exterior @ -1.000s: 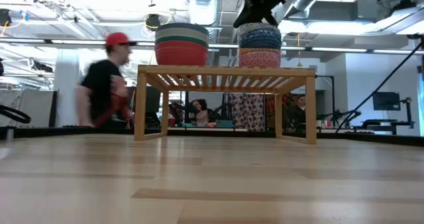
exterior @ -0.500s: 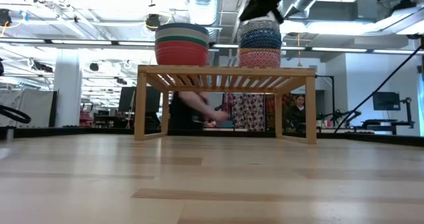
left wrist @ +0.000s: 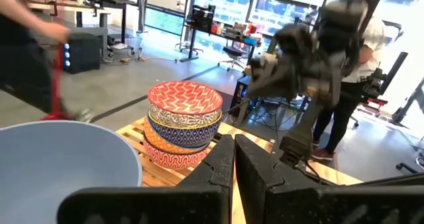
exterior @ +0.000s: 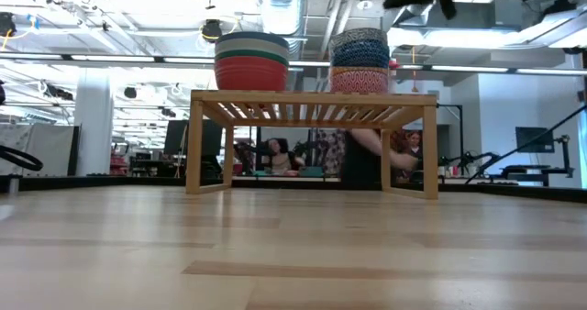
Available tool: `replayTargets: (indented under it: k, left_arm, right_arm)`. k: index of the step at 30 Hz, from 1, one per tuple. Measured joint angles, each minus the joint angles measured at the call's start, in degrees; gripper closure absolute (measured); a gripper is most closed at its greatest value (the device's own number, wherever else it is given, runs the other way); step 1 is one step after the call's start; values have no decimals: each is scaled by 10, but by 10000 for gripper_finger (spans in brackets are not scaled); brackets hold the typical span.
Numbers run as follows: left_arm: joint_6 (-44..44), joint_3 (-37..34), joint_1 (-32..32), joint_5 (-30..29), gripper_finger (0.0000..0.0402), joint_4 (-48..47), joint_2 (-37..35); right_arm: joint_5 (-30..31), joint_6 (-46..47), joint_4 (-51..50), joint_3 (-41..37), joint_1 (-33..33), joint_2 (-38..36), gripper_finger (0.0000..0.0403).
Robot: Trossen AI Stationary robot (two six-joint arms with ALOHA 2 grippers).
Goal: Place and stack bowls onto a shelf
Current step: Adjust the small stacked bowls on the shelf
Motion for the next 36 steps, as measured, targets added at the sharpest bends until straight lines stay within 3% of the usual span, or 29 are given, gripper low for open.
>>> replayTargets:
  k: [6,18,36]
  left_arm:
    - [-2,0,0,0,401,0,0]
    - [-5,0,0,-4,401,0,0]
    - [-7,0,0,-5,402,-3,0]
  right_arm:
    - [38,-4,144,-87,14,7,385]
    - [99,-15,95,-92,17,-15,385]
    - [84,-15,109,-91,-7,13,385]
